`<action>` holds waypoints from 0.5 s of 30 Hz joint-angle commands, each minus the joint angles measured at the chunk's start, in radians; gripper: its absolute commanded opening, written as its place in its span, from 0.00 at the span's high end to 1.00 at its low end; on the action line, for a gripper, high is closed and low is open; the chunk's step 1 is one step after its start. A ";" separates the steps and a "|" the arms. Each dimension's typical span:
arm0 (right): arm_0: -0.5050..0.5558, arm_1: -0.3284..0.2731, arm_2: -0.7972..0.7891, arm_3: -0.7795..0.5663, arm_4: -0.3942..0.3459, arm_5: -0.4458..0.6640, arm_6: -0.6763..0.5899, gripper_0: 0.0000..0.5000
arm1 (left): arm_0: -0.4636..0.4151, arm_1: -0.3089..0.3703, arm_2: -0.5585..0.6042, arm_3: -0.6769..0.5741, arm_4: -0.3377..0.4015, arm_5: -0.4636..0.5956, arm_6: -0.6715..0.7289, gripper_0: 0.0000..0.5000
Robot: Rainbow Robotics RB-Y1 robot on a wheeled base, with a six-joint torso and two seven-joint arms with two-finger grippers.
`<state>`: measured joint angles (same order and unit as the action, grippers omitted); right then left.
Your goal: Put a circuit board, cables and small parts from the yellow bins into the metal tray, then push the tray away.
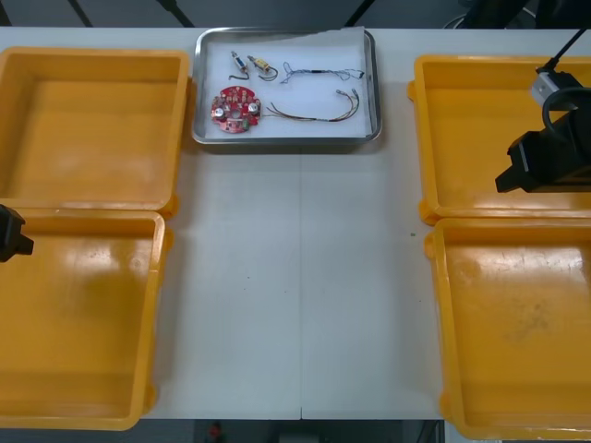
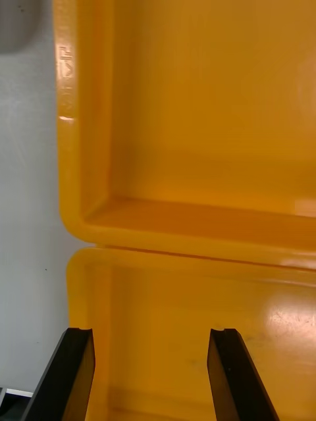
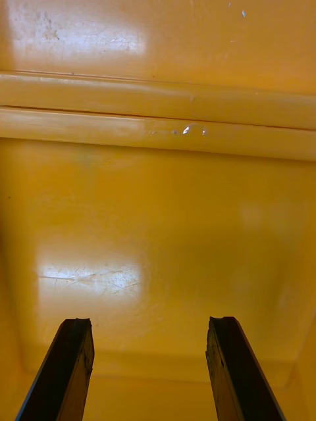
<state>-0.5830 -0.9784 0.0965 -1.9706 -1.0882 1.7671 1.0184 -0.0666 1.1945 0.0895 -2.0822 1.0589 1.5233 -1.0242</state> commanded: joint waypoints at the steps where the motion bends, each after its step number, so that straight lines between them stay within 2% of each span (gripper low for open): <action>1: 0.075 -0.055 -0.090 -0.021 0.027 0.006 -0.006 0.00 | 0.013 -0.006 0.026 -0.015 -0.010 -0.008 0.019 0.00; 15: 0.219 -0.066 -0.166 0.006 0.062 -0.014 0.008 0.00 | 0.013 -0.006 0.026 -0.015 -0.010 -0.008 0.019 0.00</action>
<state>-0.3992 -1.0035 -0.0372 -1.9616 -1.0412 1.7660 1.0182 -0.0666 1.1944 0.0895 -2.0822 1.0589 1.5233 -1.0242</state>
